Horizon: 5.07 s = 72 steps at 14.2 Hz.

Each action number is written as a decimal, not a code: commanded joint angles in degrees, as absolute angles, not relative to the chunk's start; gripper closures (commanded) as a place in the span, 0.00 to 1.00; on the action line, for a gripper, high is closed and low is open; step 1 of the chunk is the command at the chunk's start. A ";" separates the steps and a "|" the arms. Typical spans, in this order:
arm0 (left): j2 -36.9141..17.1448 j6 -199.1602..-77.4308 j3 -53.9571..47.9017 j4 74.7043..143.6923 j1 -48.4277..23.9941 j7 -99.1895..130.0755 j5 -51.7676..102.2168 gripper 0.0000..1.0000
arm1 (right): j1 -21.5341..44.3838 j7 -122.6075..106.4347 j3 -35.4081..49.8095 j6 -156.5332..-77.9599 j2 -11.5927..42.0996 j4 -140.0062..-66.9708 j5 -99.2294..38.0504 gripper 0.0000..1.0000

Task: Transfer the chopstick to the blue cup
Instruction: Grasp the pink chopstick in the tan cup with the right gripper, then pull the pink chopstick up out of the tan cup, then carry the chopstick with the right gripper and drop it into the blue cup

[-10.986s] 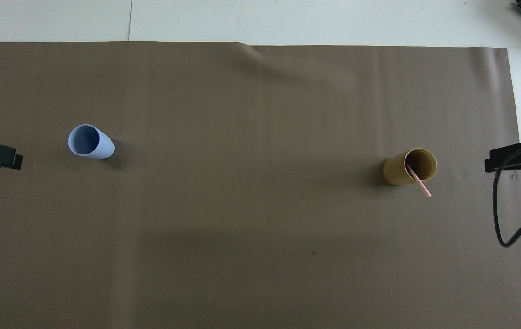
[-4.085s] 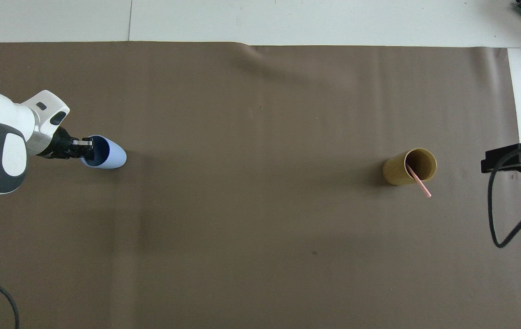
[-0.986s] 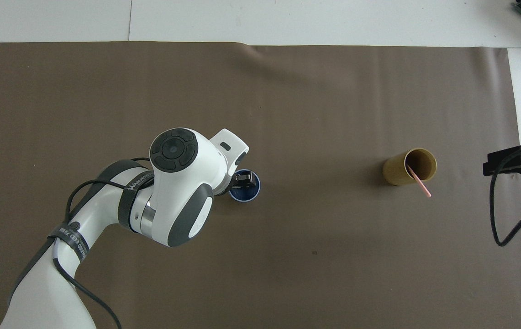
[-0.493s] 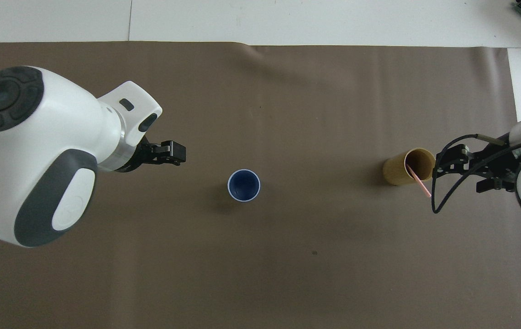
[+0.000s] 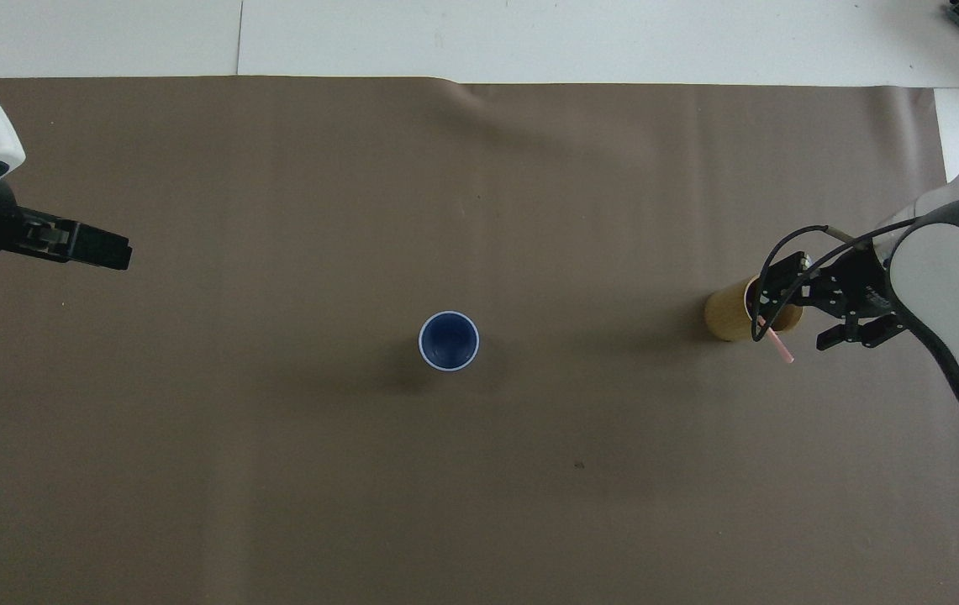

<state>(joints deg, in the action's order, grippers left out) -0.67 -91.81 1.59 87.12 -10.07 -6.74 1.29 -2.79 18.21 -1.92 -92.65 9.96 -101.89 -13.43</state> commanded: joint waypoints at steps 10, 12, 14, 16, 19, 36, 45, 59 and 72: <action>5.27 -90.70 0.97 92.20 -10.72 -13.80 -4.83 0.00 | -4.92 13.55 -1.50 -86.84 9.32 -101.78 -18.63 0.17; 5.27 -90.18 0.97 92.29 -10.20 -13.89 -4.75 0.00 | -4.92 10.74 -1.41 -86.84 9.23 -101.78 -18.02 0.43; 5.27 -90.09 1.32 92.20 -10.02 -13.27 -4.57 0.00 | -4.92 9.85 -1.15 -86.66 9.14 -101.95 -17.93 0.68; 4.92 -90.17 1.41 91.76 -9.93 -13.10 -3.43 0.00 | -4.83 9.23 -0.97 -86.57 9.14 -101.95 -17.84 0.84; 4.92 -89.91 1.49 91.76 -9.06 -11.17 -3.17 0.00 | -4.83 9.32 -0.97 -86.31 9.14 -101.95 -17.84 1.00; 3.34 -89.56 0.09 89.38 -8.44 -8.70 -1.58 0.00 | -5.63 16.51 -0.97 -80.78 6.69 -94.23 -19.51 1.00; 3.43 -86.66 -6.68 88.59 -1.85 -8.70 -1.41 0.00 | -4.40 35.20 4.55 -75.75 1.67 -90.26 -30.04 1.00; 3.43 -87.02 -3.08 89.47 -2.73 -8.17 -1.41 0.00 | 19.16 74.36 7.21 -112.23 7.12 -96.94 -47.27 1.00; 3.69 -84.99 -2.90 89.39 -2.37 -5.46 0.17 0.00 | 20.39 74.80 7.21 -117.42 8.52 -104.94 -53.61 1.00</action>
<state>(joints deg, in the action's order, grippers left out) 2.99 -86.58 -2.53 89.41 -3.23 -7.18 -1.15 20.06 74.96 7.44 -115.98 8.53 -103.83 -51.79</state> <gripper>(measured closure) 0.000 0.916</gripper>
